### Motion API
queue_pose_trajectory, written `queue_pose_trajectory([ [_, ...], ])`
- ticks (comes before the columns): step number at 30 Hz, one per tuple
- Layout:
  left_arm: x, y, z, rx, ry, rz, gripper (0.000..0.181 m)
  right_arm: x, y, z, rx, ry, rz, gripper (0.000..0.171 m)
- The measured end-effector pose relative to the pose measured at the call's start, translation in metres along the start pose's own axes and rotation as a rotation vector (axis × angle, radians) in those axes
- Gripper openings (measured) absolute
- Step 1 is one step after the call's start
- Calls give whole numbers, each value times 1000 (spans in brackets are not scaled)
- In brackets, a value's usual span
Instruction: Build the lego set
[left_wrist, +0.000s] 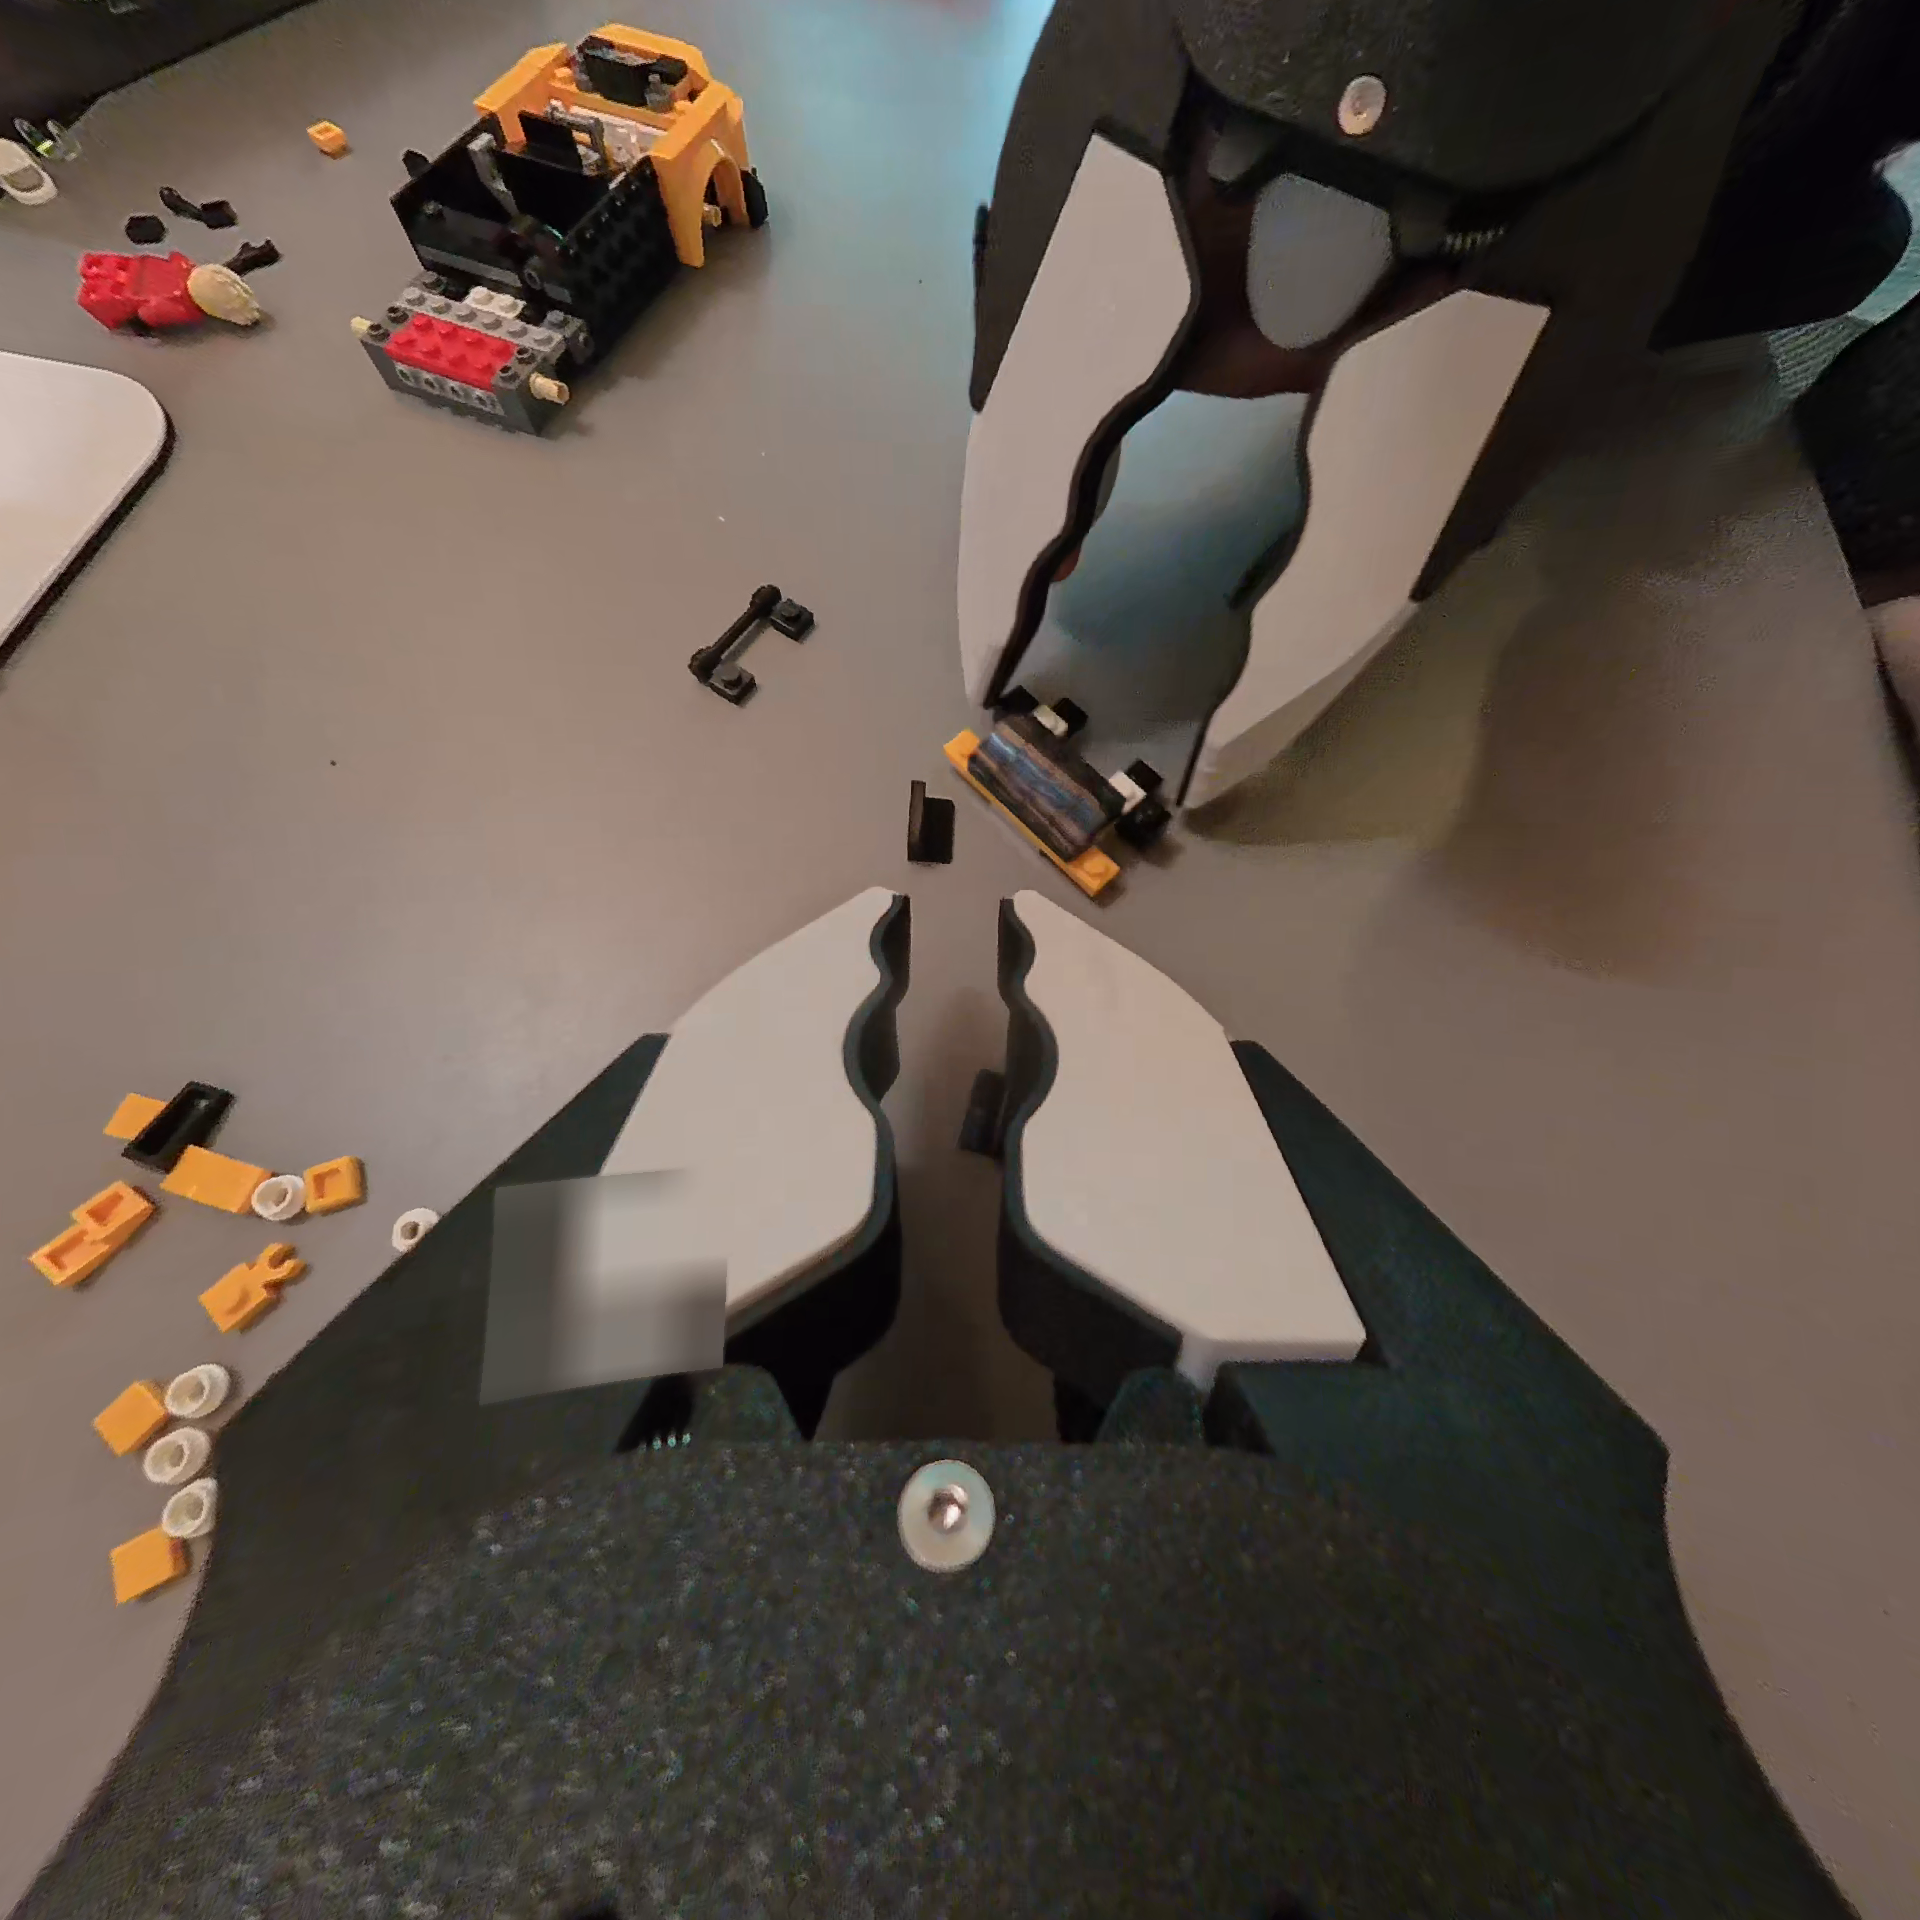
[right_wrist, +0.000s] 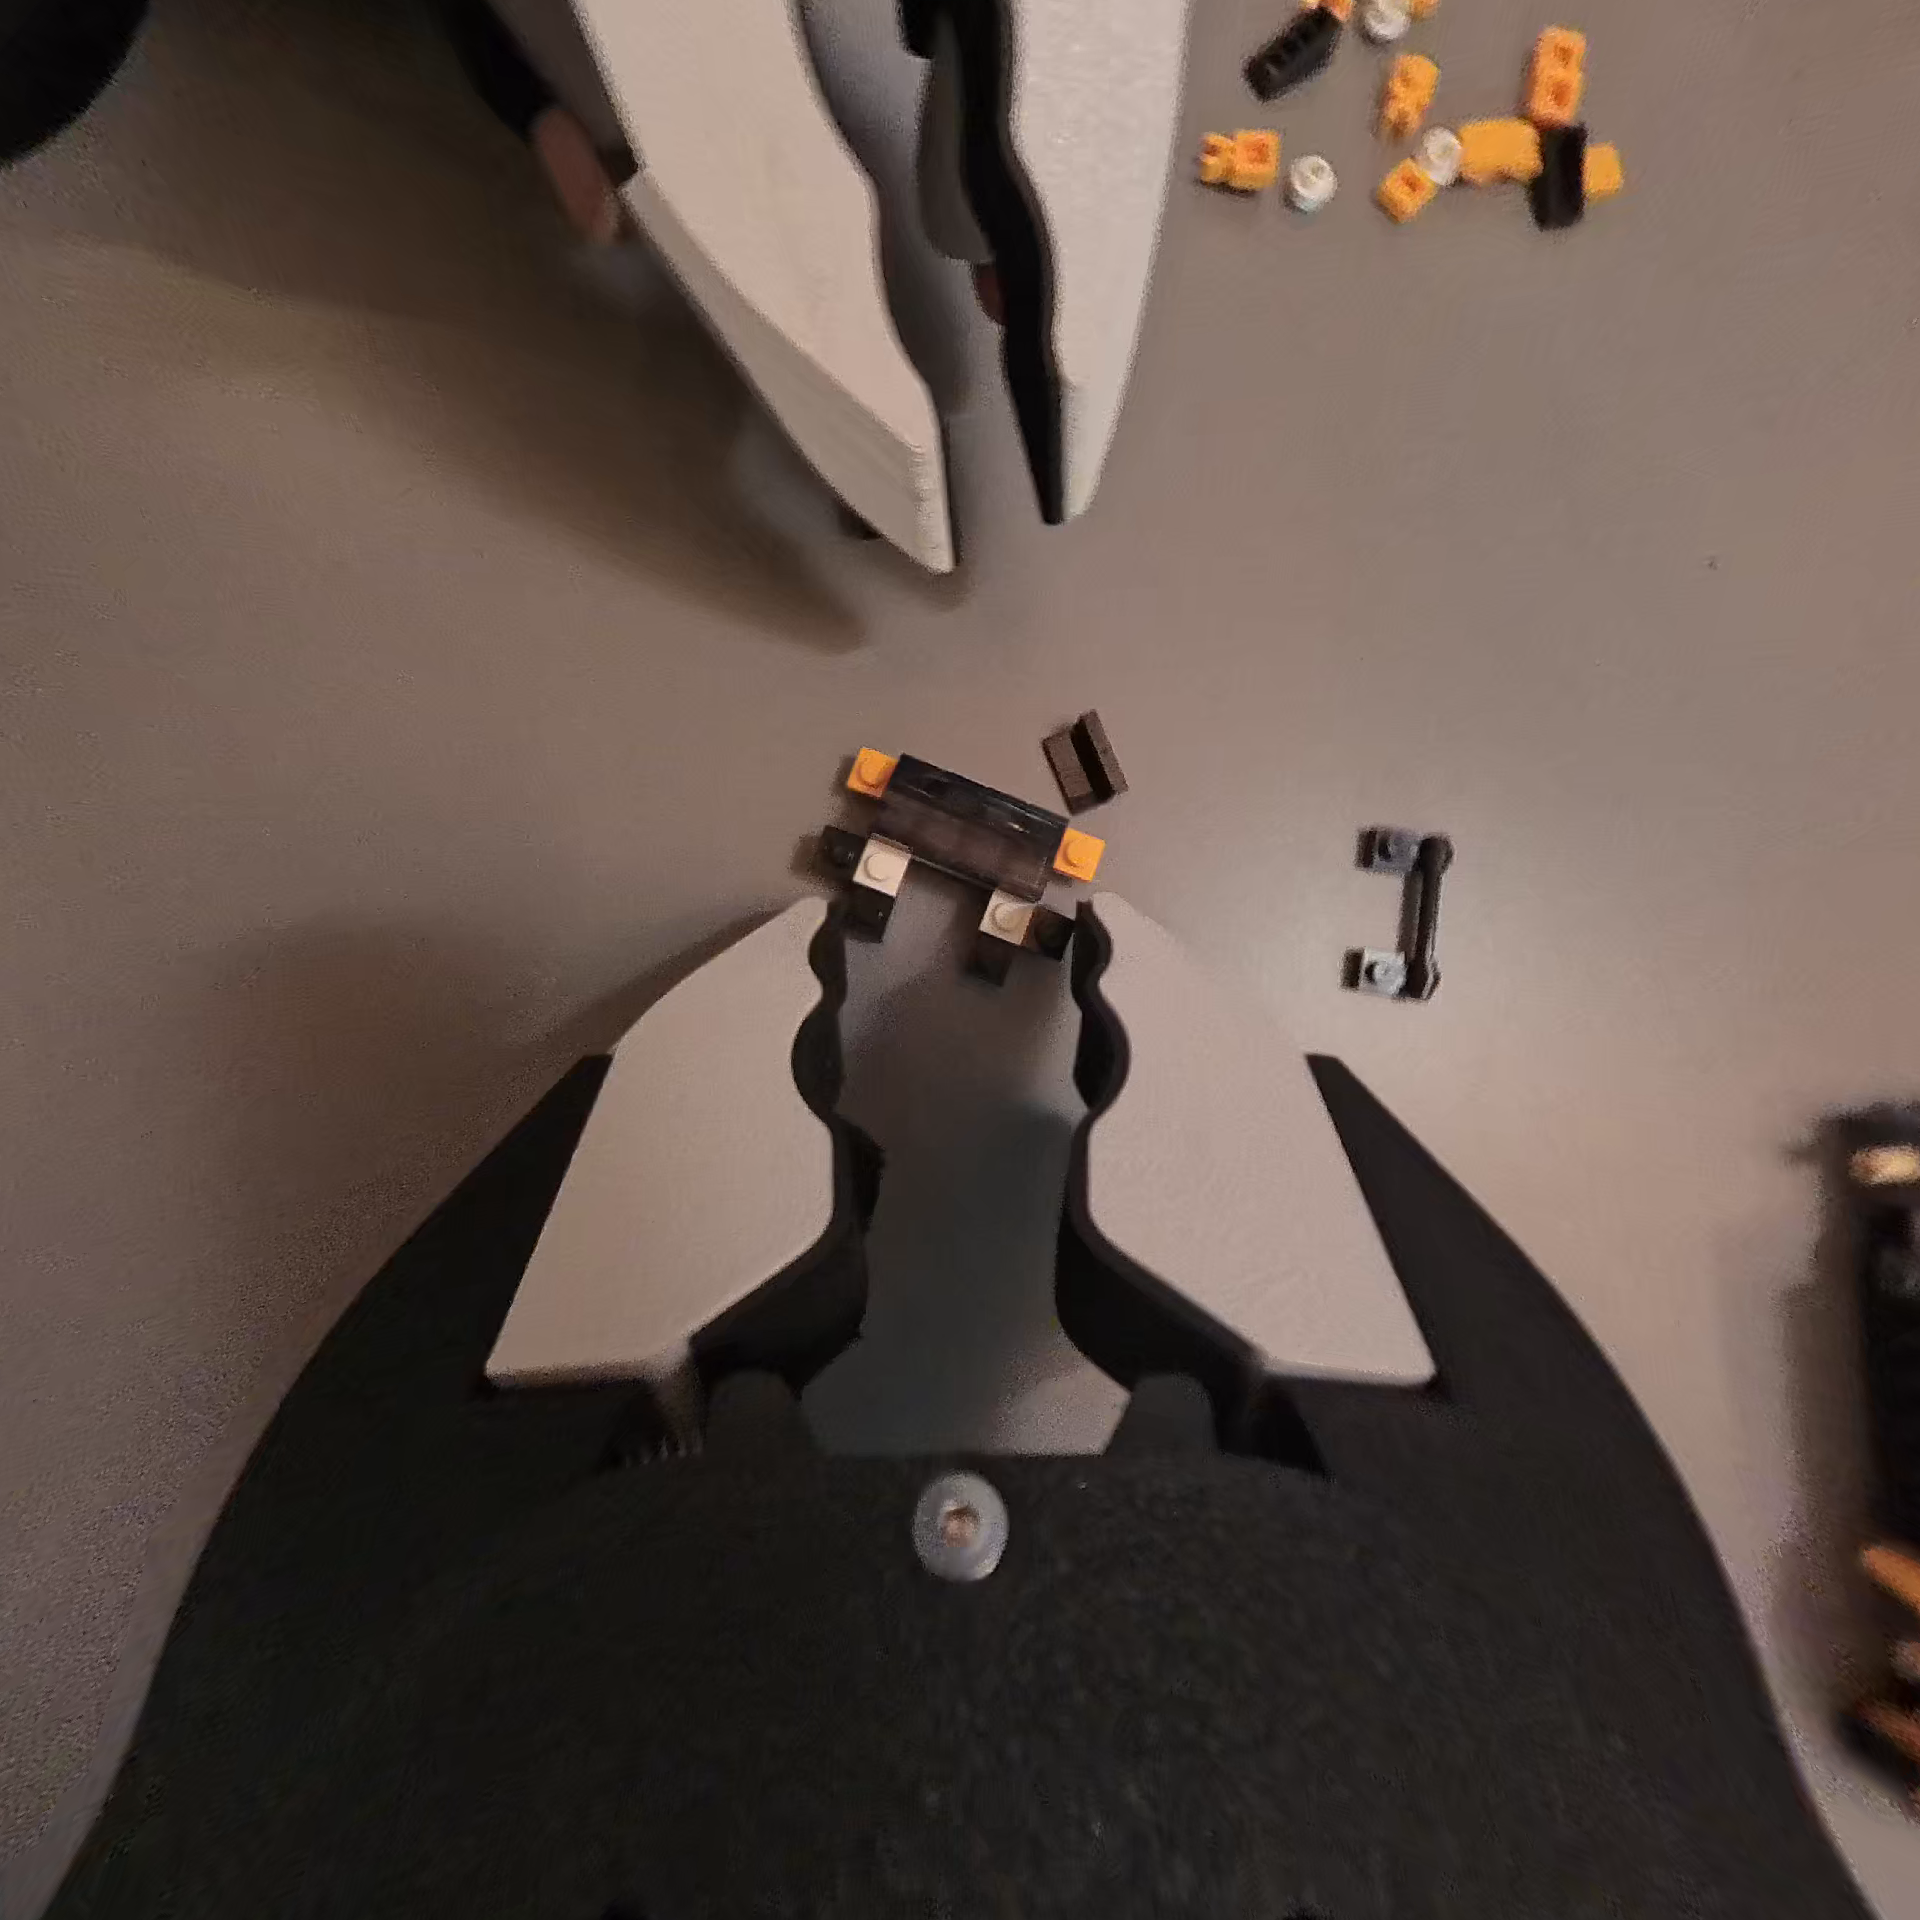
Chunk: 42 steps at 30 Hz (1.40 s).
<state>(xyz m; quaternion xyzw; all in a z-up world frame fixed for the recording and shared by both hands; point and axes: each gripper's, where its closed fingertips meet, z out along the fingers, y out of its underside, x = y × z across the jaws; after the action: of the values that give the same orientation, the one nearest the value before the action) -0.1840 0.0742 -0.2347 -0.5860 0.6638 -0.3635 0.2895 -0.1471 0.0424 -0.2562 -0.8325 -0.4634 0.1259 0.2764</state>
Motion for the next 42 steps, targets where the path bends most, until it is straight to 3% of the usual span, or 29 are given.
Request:
queue_pose_trajectory([
  [6, -1, 1, 0, -1, 2, -5, 15, 0, 0, -5, -23, -176, -458, 41],
  [11, -3, 4, 1, -9, 3, -13, 15, -2, 5, -6, -88, -323, -655, 41],
  [17, -9, 4, -5, 0, -18, -21, 15, 6, 1, -14, -41, -287, -600, 48],
  [27, -6, 20, -13, -130, 6, 12, 15, -7, 6, -12, 32, -142, -203, 57],
  [37, -1, 24, -12, -154, 29, 21, 15, -1, -1, -3, -14, -190, -336, 60],
  [42, 1, 26, -10, -157, 38, 19, 15, 1, -1, 0, -45, -231, -347, 50],
])
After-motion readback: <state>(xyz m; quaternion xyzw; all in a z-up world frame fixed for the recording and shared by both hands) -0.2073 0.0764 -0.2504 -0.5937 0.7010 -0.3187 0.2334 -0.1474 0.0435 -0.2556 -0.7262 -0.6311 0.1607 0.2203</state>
